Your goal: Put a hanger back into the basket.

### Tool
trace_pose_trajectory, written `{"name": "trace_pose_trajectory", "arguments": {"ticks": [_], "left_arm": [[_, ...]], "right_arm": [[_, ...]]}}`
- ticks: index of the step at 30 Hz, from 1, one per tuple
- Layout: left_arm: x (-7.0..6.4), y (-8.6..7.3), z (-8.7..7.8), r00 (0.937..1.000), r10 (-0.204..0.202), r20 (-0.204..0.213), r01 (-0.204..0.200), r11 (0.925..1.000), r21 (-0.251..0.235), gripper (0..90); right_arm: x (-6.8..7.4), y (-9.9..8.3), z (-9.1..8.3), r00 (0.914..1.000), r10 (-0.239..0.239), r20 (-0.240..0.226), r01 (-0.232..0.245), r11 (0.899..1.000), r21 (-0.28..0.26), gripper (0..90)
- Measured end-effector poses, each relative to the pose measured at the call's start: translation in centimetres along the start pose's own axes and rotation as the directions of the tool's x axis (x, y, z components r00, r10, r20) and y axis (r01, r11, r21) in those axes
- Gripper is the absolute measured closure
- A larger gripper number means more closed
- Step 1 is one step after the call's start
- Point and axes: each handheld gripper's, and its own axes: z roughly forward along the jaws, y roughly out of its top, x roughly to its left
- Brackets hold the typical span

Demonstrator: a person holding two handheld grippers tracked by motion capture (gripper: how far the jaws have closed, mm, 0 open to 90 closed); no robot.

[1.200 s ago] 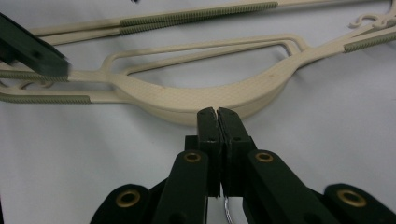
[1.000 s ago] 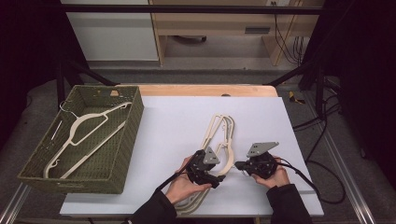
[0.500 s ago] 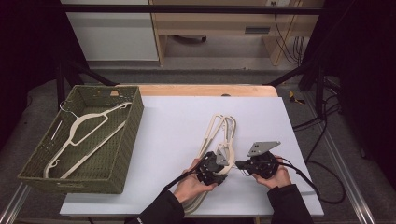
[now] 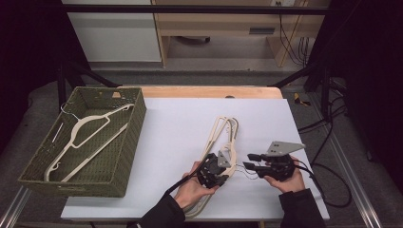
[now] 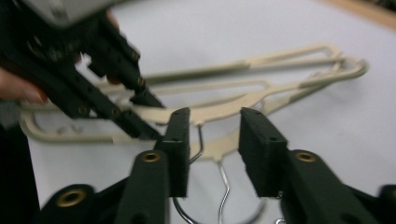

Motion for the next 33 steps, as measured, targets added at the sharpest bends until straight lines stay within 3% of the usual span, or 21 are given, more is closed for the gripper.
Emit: {"name": "trace_pose_trajectory", "arguments": {"ticks": [4, 8, 12, 19, 24, 28, 29, 33], "left_arm": [[0.3, -0.2, -1.2, 0.9996, -0.018, -0.022, 0.017, 0.9997, -0.02, 75.9], [0.9, -0.6, -2.5, 0.9986, -0.038, -0.038, 0.037, 0.9985, -0.04, 76.7], [1.6, -1.0, -3.8, 0.996, -0.072, -0.054, 0.067, 0.9948, -0.076, 77.6], [3.4, -1.8, -6.4, 0.9861, -0.131, -0.103, 0.119, 0.9865, -0.112, 80.5], [4.9, -2.4, -7.5, 0.9729, -0.187, -0.136, 0.17, 0.9778, -0.122, 82.6], [6.0, -2.8, -7.9, 0.9533, -0.241, -0.183, 0.217, 0.966, -0.141, 84.4], [6.4, -2.9, -8.0, 0.9447, -0.261, -0.199, 0.234, 0.9606, -0.151, 85.0], [7.3, -3.4, -8.6, 0.9332, -0.292, -0.21, 0.257, 0.9498, -0.178, 85.9]], "right_arm": [[-0.4, 0.3, -2.7, 0.9975, 0.051, 0.049, -0.042, 0.985, -0.168, 40.7], [-1.0, -0.1, -4.4, 0.9888, 0.106, 0.104, -0.079, 0.967, -0.241, 26.9], [-1.6, -0.6, -4.4, 0.9824, 0.145, 0.118, -0.113, 0.964, -0.24, 21.7], [-1.9, -1.3, -3.2, 0.9782, 0.166, 0.125, -0.142, 0.972, -0.186, 18.4], [-2.0, -1.5, -2.7, 0.9771, 0.165, 0.135, -0.142, 0.976, -0.163, 16.7], [-2.0, -1.6, -2.6, 0.9763, 0.167, 0.137, -0.145, 0.977, -0.159, 15.0], [-2.0, -1.6, -2.6, 0.9765, 0.166, 0.137, -0.144, 0.977, -0.159, 14.3], [-2.0, -1.6, -2.5, 0.9752, 0.168, 0.144, -0.145, 0.977, -0.158, 12.7]]}}
